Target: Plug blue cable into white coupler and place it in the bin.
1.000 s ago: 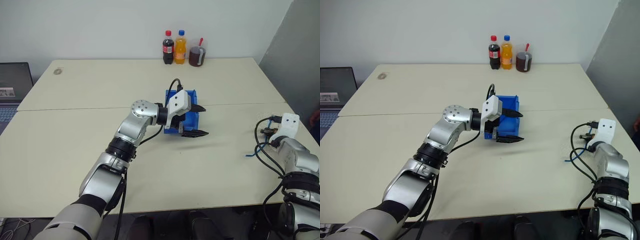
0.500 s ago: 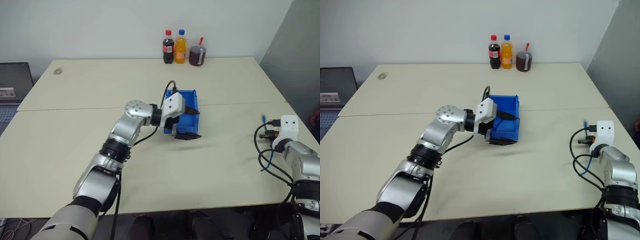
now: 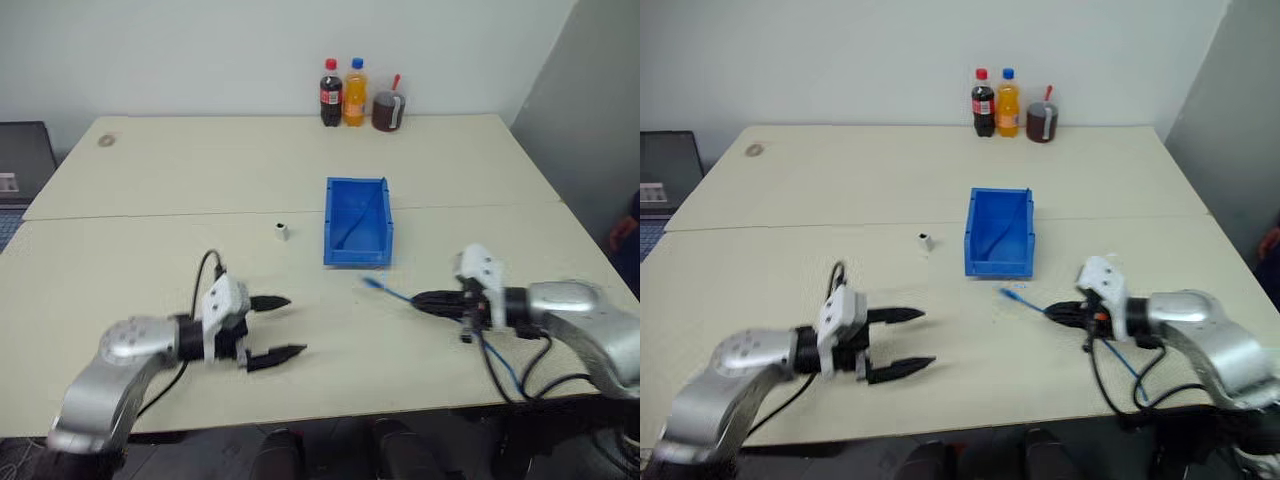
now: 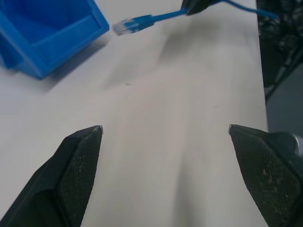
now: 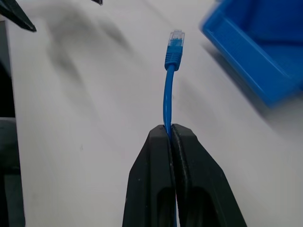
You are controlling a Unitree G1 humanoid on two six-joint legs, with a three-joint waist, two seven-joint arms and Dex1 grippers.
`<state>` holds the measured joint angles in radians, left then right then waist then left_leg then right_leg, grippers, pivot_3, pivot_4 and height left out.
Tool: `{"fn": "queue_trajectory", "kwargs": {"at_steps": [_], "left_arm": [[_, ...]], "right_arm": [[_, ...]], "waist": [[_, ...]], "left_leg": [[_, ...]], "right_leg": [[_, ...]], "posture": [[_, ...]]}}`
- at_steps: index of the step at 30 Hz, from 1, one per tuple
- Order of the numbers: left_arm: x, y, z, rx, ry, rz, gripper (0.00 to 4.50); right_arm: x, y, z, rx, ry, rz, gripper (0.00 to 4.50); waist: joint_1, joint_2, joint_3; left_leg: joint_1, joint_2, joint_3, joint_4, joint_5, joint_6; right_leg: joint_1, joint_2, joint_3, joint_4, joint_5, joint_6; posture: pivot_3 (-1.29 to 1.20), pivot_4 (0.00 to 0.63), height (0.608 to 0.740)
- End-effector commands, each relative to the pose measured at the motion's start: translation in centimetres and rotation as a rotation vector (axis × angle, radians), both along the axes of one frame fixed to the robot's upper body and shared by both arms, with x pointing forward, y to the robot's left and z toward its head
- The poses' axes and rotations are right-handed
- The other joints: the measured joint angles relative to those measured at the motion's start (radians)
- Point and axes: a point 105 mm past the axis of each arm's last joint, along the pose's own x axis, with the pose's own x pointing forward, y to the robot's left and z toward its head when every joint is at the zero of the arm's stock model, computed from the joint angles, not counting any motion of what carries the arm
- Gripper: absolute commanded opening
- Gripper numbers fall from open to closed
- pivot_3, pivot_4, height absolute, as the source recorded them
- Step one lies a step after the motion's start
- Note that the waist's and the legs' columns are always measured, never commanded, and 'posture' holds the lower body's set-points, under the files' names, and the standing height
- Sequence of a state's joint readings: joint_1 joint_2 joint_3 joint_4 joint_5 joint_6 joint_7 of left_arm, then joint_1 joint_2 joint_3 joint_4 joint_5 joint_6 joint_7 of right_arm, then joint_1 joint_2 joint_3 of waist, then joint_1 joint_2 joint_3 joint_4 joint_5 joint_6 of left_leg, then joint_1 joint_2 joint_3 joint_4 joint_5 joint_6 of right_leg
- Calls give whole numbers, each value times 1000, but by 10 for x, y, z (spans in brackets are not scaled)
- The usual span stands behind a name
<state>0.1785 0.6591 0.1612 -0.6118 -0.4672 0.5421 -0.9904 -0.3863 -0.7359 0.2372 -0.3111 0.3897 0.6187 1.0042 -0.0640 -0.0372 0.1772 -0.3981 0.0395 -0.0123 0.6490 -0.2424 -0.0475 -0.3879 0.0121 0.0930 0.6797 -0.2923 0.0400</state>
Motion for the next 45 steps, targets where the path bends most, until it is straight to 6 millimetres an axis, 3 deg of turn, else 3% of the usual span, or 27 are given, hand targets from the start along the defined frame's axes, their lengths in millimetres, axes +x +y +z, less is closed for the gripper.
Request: {"fn": "queue_trajectory", "kwargs": {"at_steps": [1, 5, 9, 10, 15, 18, 22, 30, 36, 42, 45], "left_arm": [[-8, 5, 3, -7, -67, 206, 4500], [-22, 11, -11, 6, -49, 342, 4500], [-33, 17, -21, 27, -34, 414, 4500], [-35, 17, -22, 27, -31, 420, 4500], [-33, 16, -23, 24, -38, 414, 4500], [-21, 17, -20, 26, -68, 383, 4500], [10, 22, -8, 49, -130, 296, 4500], [77, 15, -6, 217, -124, -152, 4500], [122, -17, -16, 325, -163, -422, 4500], [138, -33, -34, 442, -161, -594, 4500], [138, -28, -40, 493, -127, -635, 4500]], "right_arm": [[33, 22, -16, -82, -83, 81, 40], [50, 33, -36, -133, -107, 145, 40], [47, 34, -47, -161, -112, 229, 40], [44, 34, -49, -163, -111, 250, 494], [33, 32, -55, -160, -99, 304, 1855], [39, 29, -53, -150, -127, 253, 2622], [39, 17, -32, -100, -143, 183, 3510], [-1, 4, 23, 97, -83, 5, 3510], [-30, -4, 26, 135, -34, -109, 3510], [-40, -13, 21, 117, -40, -222, 3510], [-44, -16, 23, 119, -46, -258, 3510]], "waist": [[9, 0, 0], [11, -1, 0], [15, -1, 0], [15, -1, 0], [14, 0, 0], [13, 0, 0], [17, 0, 0], [32, 2, 2], [35, 2, 1], [23, 1, 1], [25, 0, 1]], "left_leg": [[1, 1, 1, 0, 1, 1], [4, 4, 11, 0, 1, 1], [1, 4, 13, -3, 0, 1], [2, 5, 12, -3, 0, 1], [2, 6, 13, -3, 0, 0], [3, 6, 13, -3, 0, 0], [4, 6, 14, -3, 0, 0], [0, 4, 14, -3, 0, 0], [-3, -1, 12, -3, -1, 0], [-3, -4, 13, -2, -1, 0], [-3, -5, 11, -2, -1, 0]], "right_leg": [[-1, 0, -2, 0, 0, -1], [1, 2, 2, 0, 1, -4], [-2, 1, 1, 0, 3, -9], [-2, 2, 1, 0, 2, -9], [-2, 2, 1, 0, 1, -11], [-1, 3, 1, 1, 1, -11], [-1, 4, -1, 1, 1, -10], [-3, 4, -3, 0, 2, -10], [-4, 5, -5, 0, 2, -10], [-4, 4, -3, 0, 2, -9], [-3, 4, -3, 0, 0, -4]], "posture": [[0, 150, 740], [0, 150, 740], [0, 150, 740], [0, 150, 740], [0, 150, 740], [0, 150, 740], [0, 150, 740], [0, 150, 740], [0, 150, 740], [0, 150, 740], [0, 150, 740]]}}
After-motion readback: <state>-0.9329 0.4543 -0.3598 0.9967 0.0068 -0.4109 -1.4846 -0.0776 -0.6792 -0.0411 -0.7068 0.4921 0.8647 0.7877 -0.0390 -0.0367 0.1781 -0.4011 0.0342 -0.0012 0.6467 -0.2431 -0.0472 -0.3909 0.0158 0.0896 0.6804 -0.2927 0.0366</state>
